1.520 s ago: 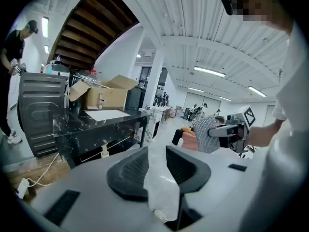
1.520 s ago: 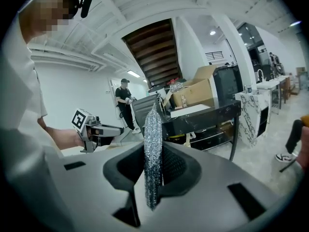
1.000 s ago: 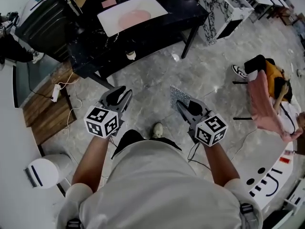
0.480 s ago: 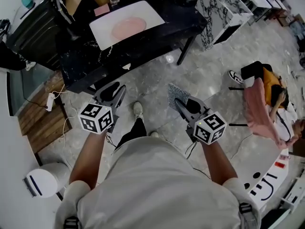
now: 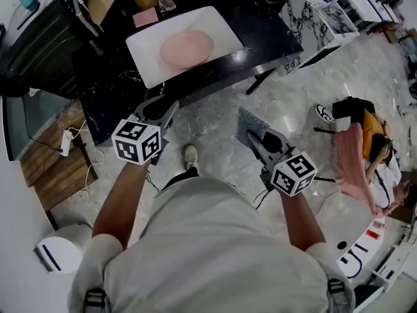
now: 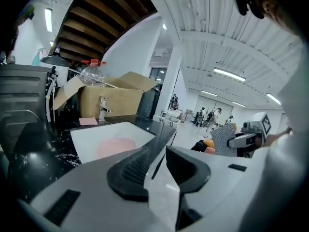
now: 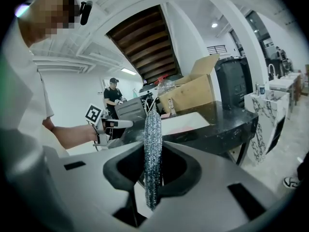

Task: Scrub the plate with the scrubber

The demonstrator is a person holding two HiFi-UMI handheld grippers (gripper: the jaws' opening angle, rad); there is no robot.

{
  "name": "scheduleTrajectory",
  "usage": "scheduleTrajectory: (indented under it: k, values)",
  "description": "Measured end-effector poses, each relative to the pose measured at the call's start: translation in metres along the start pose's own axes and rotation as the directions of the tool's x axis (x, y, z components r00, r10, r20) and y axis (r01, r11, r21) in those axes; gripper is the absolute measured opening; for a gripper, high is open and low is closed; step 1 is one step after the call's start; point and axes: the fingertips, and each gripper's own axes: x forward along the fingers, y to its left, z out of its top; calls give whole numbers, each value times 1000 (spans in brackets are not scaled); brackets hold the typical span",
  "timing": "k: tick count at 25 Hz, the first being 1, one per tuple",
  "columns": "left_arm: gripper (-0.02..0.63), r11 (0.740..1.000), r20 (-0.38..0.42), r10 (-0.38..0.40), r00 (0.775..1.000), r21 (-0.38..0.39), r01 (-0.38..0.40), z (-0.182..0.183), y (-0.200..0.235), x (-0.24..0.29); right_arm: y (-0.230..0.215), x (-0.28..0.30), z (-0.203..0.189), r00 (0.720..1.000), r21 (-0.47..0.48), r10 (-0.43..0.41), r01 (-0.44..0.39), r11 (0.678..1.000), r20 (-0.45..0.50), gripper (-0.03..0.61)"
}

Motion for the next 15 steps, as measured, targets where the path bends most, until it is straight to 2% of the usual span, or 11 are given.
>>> scheduleTrajectory:
  k: [7, 15]
  values:
    - [115, 999, -42, -3, 999, -44, 1, 14, 74, 45, -16, 65, 43, 1000, -13, -12, 12, 1000, -3, 75]
    - [127, 990, -107, 64, 992, -120, -76, 13, 134, 102, -49, 110, 73, 1000, -29, 27, -27, 999, -7, 75]
